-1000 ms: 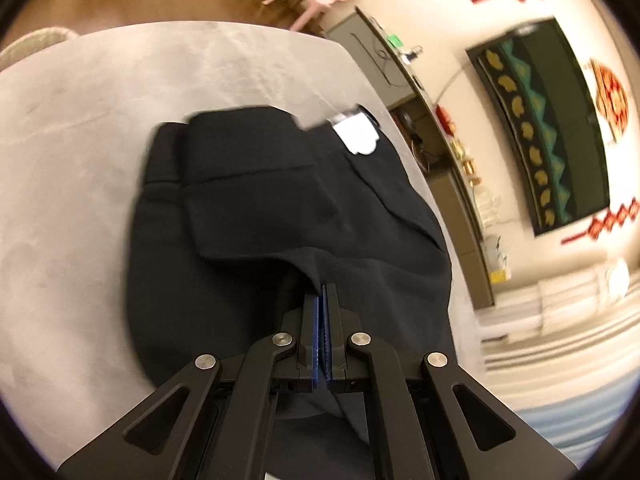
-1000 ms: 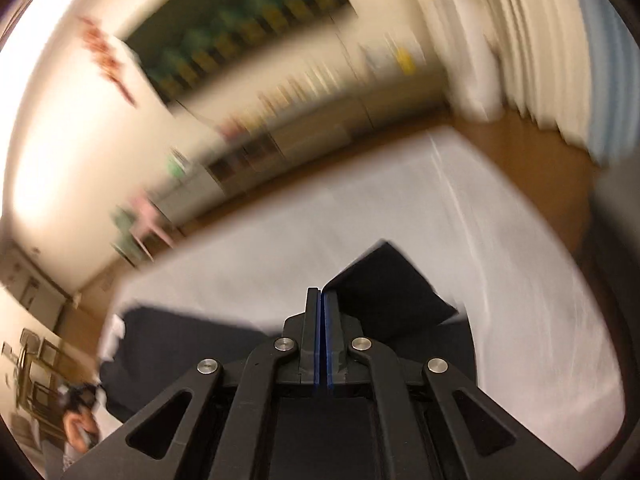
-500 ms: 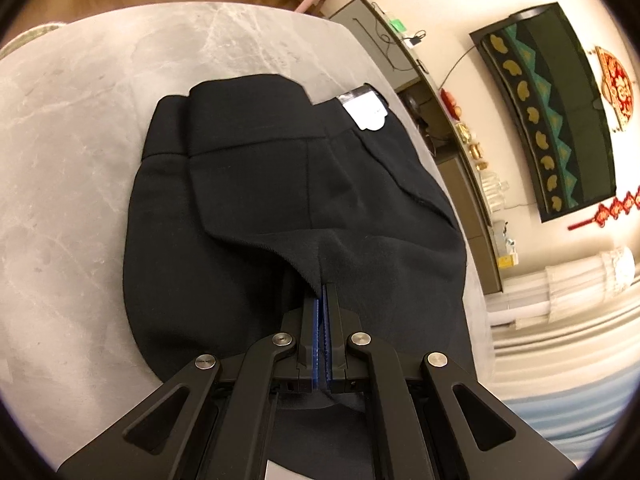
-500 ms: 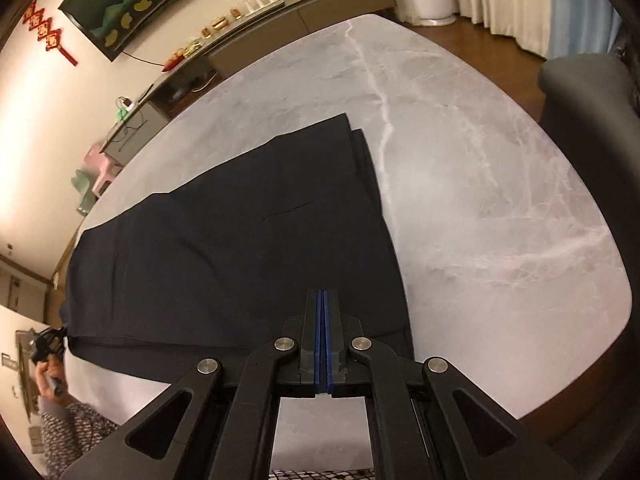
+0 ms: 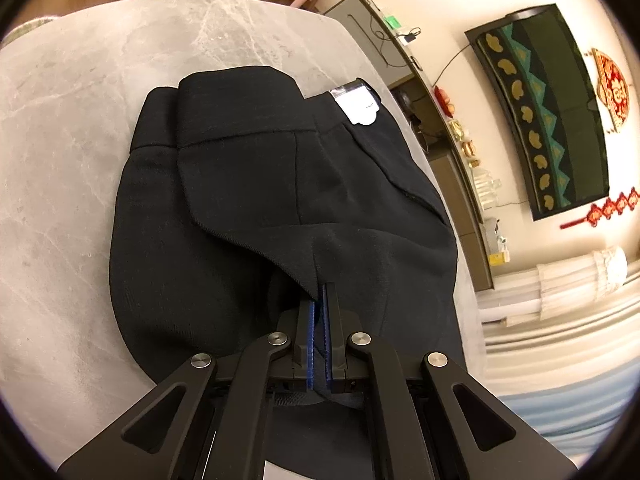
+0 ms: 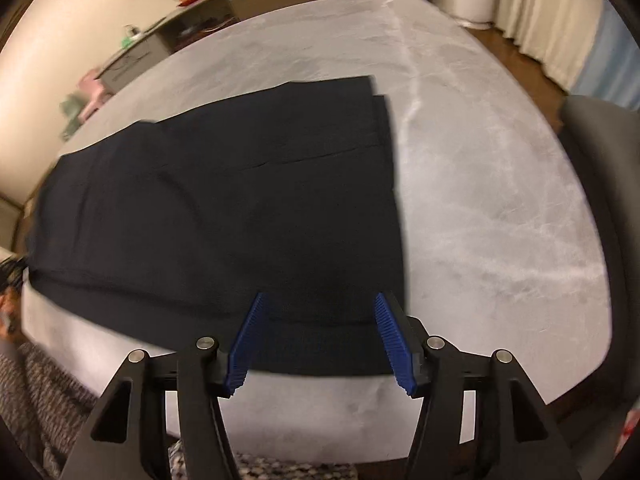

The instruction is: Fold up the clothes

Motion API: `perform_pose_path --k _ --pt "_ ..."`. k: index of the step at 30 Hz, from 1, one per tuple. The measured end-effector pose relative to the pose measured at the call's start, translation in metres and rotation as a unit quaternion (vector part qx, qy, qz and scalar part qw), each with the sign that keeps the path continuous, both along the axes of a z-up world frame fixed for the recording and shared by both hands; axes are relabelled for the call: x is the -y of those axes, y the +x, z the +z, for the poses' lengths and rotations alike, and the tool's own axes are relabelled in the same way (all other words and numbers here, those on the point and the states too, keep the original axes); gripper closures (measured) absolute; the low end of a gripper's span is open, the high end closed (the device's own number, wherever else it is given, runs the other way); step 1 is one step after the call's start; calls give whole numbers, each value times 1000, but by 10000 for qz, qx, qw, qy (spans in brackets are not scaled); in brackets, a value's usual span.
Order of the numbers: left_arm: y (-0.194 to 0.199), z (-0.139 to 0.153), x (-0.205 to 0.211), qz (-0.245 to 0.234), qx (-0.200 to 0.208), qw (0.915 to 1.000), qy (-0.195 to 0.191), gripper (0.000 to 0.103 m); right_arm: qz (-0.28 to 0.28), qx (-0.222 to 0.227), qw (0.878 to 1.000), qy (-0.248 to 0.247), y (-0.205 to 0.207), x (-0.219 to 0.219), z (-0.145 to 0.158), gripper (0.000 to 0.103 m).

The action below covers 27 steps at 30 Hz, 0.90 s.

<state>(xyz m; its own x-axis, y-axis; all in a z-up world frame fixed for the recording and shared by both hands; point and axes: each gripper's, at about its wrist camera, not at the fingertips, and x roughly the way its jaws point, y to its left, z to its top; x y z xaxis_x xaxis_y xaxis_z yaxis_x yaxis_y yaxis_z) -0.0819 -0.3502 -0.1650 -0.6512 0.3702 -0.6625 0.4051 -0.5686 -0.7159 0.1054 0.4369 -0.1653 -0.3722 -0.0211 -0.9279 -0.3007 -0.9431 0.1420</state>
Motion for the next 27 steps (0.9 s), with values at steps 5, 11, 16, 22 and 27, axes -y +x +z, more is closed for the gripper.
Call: perform_pose_path --k 5,11,16,22,27 --pt "-1 1 -4 -103 6 9999 -2 101 1109 199 9911 702 -5 38 -2 44" --pt "-4 2 -10 -197 40 9997 -146 101 2731 563 9486 1497 -20 95 -22 44" --pt "-5 1 -9 -197 70 9997 -126 101 2632 415 9557 1249 -37 92 -22 77" --pt "-6 1 -10 -237 72 9996 -113 101 2599 196 9544 1453 -26 97 -4 101" --pt "-6 2 -9 -257 46 9996 -58 101 2819 118 9499 1342 12 110 30 102"
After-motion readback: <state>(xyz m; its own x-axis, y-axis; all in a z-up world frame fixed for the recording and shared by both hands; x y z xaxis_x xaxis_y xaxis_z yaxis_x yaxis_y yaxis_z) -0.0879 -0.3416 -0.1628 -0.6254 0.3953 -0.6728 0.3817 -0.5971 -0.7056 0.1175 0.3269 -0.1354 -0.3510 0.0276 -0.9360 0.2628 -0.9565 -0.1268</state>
